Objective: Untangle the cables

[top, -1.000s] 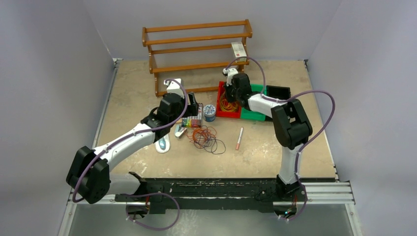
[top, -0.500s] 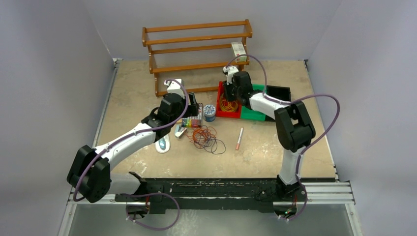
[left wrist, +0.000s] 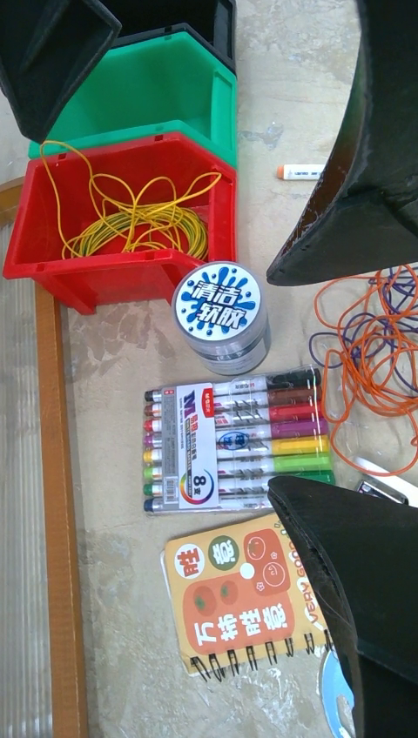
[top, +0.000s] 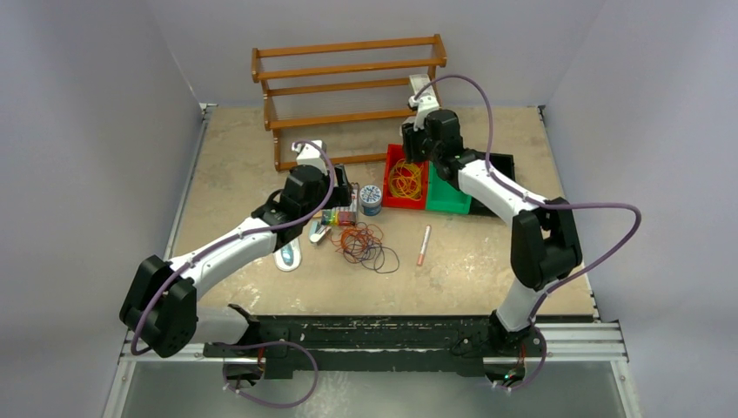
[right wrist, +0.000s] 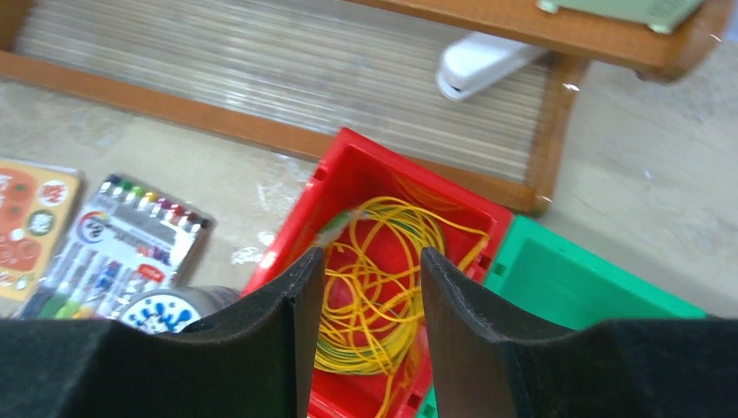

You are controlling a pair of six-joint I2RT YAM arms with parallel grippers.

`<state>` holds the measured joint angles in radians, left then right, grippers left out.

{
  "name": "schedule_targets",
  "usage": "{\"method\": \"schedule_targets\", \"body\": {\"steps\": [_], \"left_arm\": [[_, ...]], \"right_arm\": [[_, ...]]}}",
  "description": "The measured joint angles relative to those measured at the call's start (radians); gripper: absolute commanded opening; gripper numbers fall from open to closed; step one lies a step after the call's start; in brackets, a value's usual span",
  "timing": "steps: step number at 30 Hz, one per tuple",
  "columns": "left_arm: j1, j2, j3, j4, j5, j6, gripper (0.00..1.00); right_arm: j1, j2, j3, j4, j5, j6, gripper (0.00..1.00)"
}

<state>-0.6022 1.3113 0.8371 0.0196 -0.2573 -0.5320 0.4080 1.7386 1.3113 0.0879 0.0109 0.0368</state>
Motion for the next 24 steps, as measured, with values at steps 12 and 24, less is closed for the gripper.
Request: {"method": "schedule_targets", "body": {"steps": [12,24], "left_arm": [[0.0,0.004,0.0,0.0,0.01,0.0,0.8],[0.0,0.006,0.0,0.0,0.014,0.0,0.8]], "right_arm": [[-0.062,0.076,0.08,-0.129,0.144,0.049,0.47],[-0.072,0.177,0.121,-0.166,0.097,0.051,0.23]]}}
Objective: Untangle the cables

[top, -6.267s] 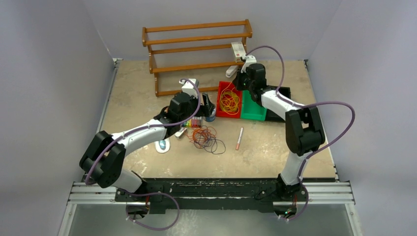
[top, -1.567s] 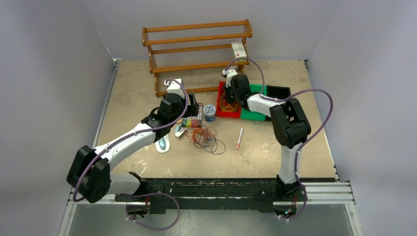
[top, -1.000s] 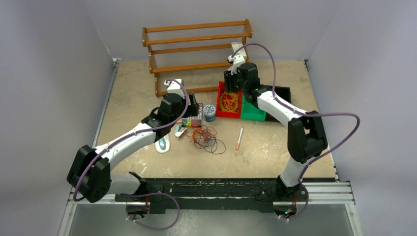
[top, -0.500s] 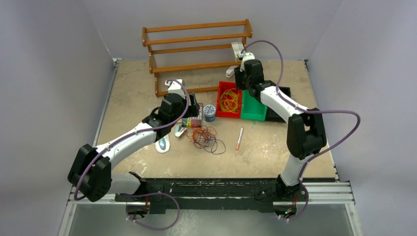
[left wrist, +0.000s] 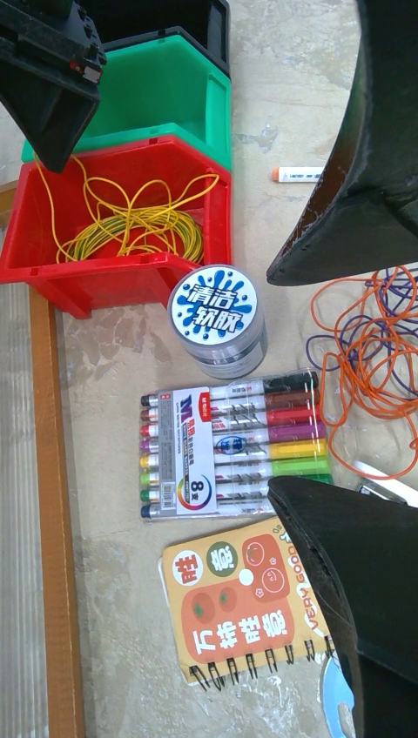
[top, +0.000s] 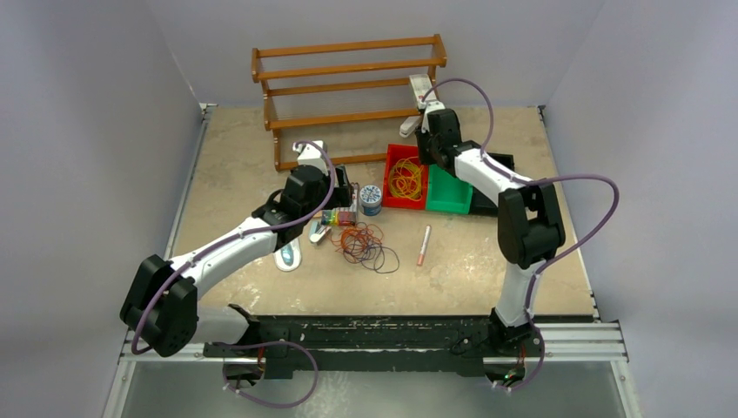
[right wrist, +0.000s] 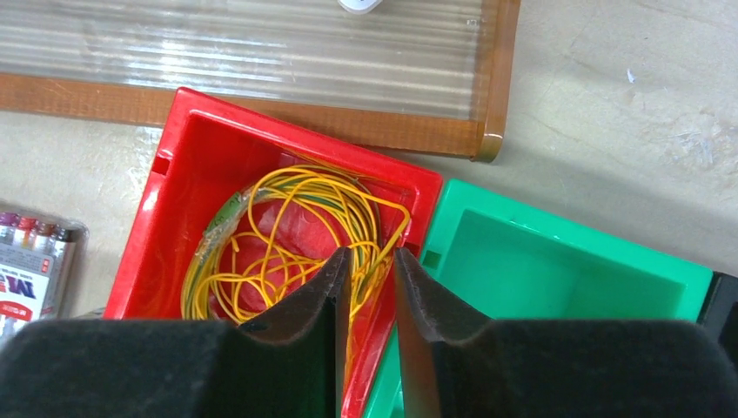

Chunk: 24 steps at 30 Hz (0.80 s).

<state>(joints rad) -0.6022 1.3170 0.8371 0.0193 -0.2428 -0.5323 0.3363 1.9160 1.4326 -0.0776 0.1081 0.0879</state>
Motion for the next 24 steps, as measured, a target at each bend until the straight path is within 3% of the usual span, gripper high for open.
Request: {"method": "schedule_targets", "body": {"steps": [9,24], "left_arm": [[0.0,0.0,0.0,0.0,0.0,0.0,0.8],[0.0,0.0,0.0,0.0,0.0,0.0,0.8]], "right_arm": [[0.0,0.009,0.01,0.003,-0.005,-0.008,0.0],[0.018,0.108,0.069,-0.039,-0.04,-0.029,0.0]]}}
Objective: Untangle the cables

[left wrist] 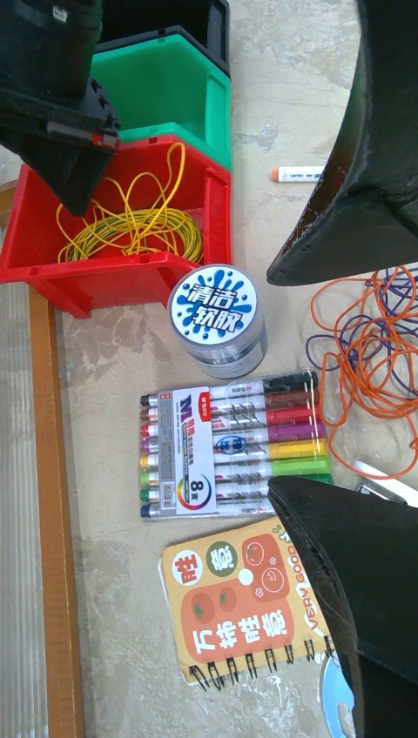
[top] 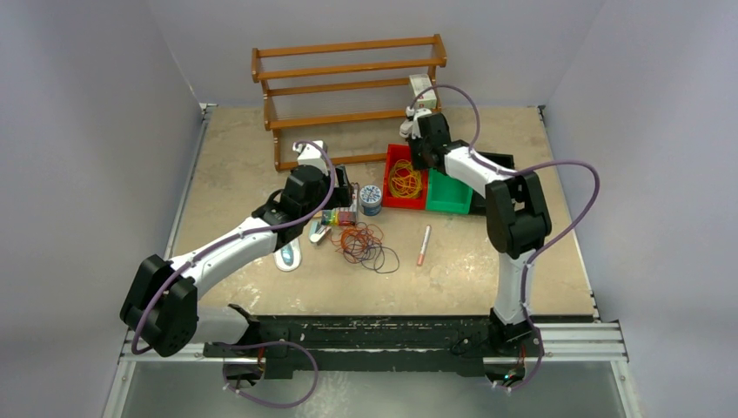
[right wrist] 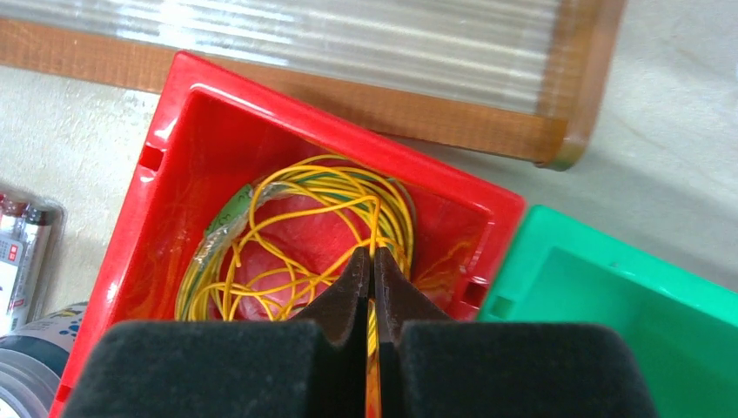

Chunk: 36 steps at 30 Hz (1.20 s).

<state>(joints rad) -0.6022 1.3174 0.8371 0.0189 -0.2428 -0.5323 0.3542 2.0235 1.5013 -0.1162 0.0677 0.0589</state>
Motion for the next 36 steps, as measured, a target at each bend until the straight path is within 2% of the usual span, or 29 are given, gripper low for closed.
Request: {"method": "schedule_targets", "body": {"steps": [13,15,19,23,31,36], "left_arm": [[0.0,0.0,0.0,-0.003,0.0,0.0,0.8],[0.0,0.0,0.0,-0.003,0.0,0.0,0.8],[0.0,0.0,0.0,-0.003,0.0,0.0,0.8],[0.0,0.0,0.0,-0.003,0.0,0.0,0.8],[0.0,0.0,0.0,-0.003,0.0,-0.005,0.8],[0.0,0.0,0.0,-0.003,0.001,-0.005,0.8]], "right_arm": [[0.032,0.052,0.033,-0.024,-0.014,-0.016,0.0],[0.032,0.048,0.032,-0.024,-0.014,-0.016,0.06],[0.032,0.008,0.027,-0.03,-0.014,-0.011,0.29],[0.032,-0.074,0.026,-0.032,-0.014,-0.014,0.45],[0.032,-0.241,-0.061,-0.033,-0.047,-0.049,0.54],[0.032,-0.364,-0.24,0.024,-0.087,-0.134,0.6]]}}
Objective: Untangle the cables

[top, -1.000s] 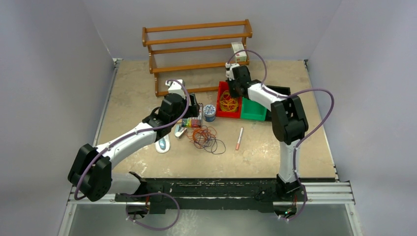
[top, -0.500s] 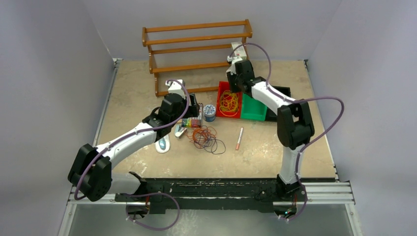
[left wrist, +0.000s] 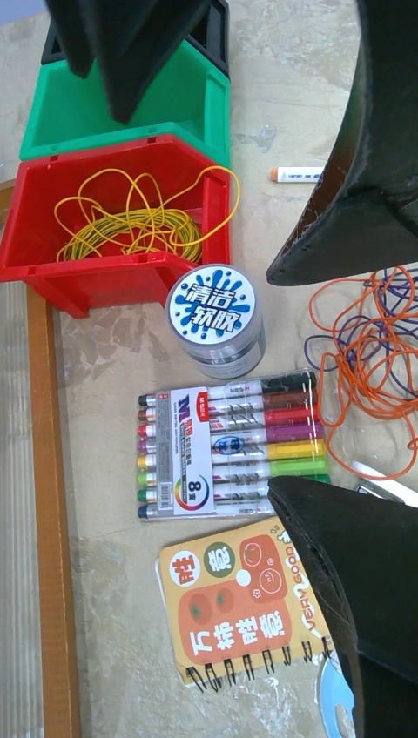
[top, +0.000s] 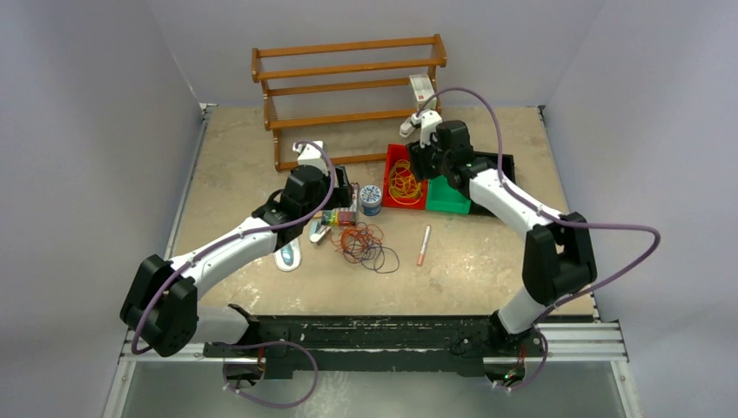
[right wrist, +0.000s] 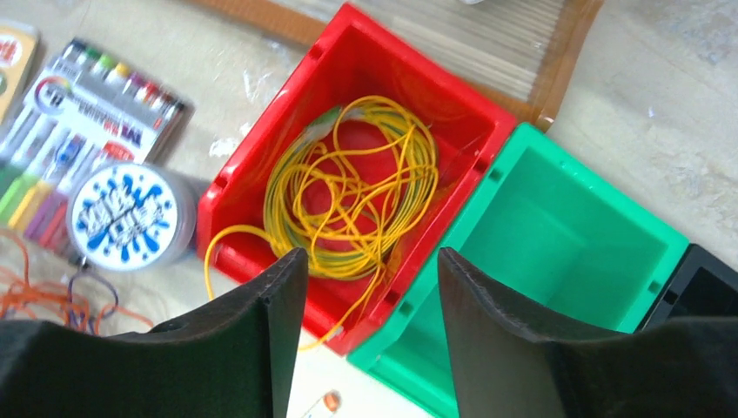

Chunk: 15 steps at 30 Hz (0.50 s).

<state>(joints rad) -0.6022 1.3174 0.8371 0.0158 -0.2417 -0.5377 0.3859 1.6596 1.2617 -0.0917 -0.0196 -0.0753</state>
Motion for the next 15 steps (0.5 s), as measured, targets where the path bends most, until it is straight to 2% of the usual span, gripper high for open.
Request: {"method": "schedule_targets", "body": {"steps": [9,15], "left_arm": [[0.0,-0.002,0.0,-0.023,0.002,0.0,0.8],[0.0,-0.005,0.0,-0.032,0.003,0.0,0.8]], "right_arm": [[0.01,-0.141,-0.187,0.104,-0.159,-0.133,0.58],[0.102,-0.251,-0.349,0.159,-0.237,-0.314,0.57]]}}
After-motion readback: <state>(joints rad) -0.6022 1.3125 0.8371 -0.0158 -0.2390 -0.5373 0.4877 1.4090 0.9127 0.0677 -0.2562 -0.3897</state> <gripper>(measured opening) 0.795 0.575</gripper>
